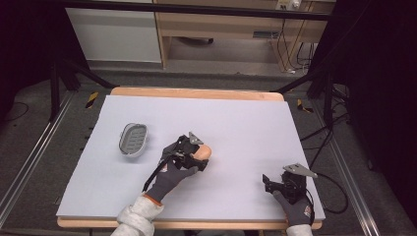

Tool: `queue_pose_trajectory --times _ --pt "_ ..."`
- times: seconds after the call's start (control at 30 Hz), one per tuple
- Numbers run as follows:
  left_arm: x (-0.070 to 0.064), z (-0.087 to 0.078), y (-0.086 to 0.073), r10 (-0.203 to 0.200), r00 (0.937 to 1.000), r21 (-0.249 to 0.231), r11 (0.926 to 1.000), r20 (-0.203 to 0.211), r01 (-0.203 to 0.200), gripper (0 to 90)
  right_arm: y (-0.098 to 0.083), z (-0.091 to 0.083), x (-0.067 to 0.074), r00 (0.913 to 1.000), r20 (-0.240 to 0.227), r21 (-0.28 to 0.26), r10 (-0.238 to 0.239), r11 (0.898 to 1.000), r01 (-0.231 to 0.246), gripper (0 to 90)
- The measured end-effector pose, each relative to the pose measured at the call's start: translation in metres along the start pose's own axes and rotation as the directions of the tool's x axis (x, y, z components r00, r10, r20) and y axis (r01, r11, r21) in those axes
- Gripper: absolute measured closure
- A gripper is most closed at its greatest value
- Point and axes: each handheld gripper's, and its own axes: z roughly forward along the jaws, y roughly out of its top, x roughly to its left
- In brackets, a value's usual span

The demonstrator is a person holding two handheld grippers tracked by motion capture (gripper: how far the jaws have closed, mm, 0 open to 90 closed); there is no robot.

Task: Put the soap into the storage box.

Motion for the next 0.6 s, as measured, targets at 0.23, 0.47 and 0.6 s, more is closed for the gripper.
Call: queue_pose_trajectory --times 0.23,0.47,0.6 --pt "0.011 -0.025 -0.005 -0.008 0.9998 -0.031 0.9995 -0.020 0.007 31.5 0.000 0.000 0.000 1.0000 -0.004 0.001 0.000 1.000 0.000 9.7" --pt "0.024 -0.046 -0.017 -0.029 0.9987 -0.058 0.9980 -0.041 0.027 31.5 0.000 0.000 0.000 1.0000 0.002 0.002 0.002 1.000 -0.002 9.7" --pt "0.033 -0.056 -0.028 -0.054 0.9972 -0.070 0.9963 -0.052 0.050 31.5 0.000 0.000 0.001 1.0000 0.006 0.003 -0.003 1.000 0.003 9.7"
